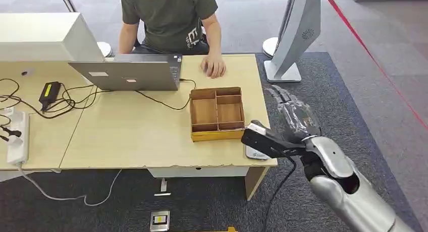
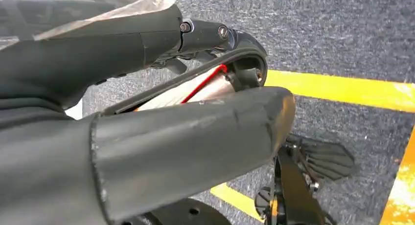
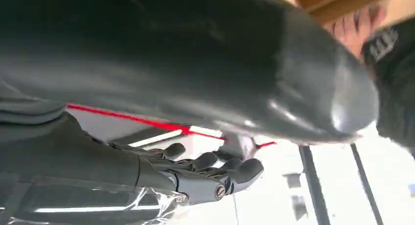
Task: Pass the card to the sensor for recognition and then transmit it.
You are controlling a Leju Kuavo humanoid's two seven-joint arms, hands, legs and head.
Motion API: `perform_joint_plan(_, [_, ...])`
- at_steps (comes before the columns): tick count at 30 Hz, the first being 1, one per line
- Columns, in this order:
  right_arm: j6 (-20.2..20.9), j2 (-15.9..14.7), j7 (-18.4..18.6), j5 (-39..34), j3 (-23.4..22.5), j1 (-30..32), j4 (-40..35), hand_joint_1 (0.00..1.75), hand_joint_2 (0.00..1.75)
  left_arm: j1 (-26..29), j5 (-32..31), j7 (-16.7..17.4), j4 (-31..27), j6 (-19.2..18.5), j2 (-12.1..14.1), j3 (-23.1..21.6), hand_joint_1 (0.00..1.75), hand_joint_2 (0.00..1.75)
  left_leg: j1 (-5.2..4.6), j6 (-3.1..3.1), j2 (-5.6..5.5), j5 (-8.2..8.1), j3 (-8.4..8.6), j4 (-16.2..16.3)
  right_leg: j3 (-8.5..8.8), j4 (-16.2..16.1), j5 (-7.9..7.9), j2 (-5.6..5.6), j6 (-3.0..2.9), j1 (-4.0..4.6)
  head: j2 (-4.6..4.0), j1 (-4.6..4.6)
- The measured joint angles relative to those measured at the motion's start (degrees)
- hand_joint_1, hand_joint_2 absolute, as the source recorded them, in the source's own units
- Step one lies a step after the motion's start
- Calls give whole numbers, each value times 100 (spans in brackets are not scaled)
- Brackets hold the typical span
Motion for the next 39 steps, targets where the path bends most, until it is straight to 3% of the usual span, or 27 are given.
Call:
perform_joint_plan(4, [-651,-65,170,537,101,409,-264,0,0,-4,66,0,0,109,-9,0,0,0,2,-5,0,-4,2,-3,-1,1,-4,0,-6,2,0,-2])
perform_joint_plan(11, [-1881,-57,227,725,625,794,-400,0,0,-8,319,42,0,442,-101,59,0,0,5,-6,1,-3,0,-4,0,1,-4,0,-7,4,2,0])
perform_joint_plan(24, [-1842,363,327,1172,1230,795,-122,0,0,-14,411,83,-7,538,-221,188,0,0,7,-9,1,-1,0,-4,0,2,-5,0,-7,5,0,-2])
perform_joint_plan(25, [-1811,422,350,1315,1241,811,-89,0,175,-14,413,107,-7,538,-232,190,0,0,7,-9,2,-1,0,-4,0,2,-5,0,-7,6,0,0])
perform_joint_plan(39, [-589,1450,395,2592,1154,834,790,0,175,-23,306,103,-9,446,-260,190,0,0,12,-12,2,0,0,-6,1,4,-7,0,-11,10,0,-2])
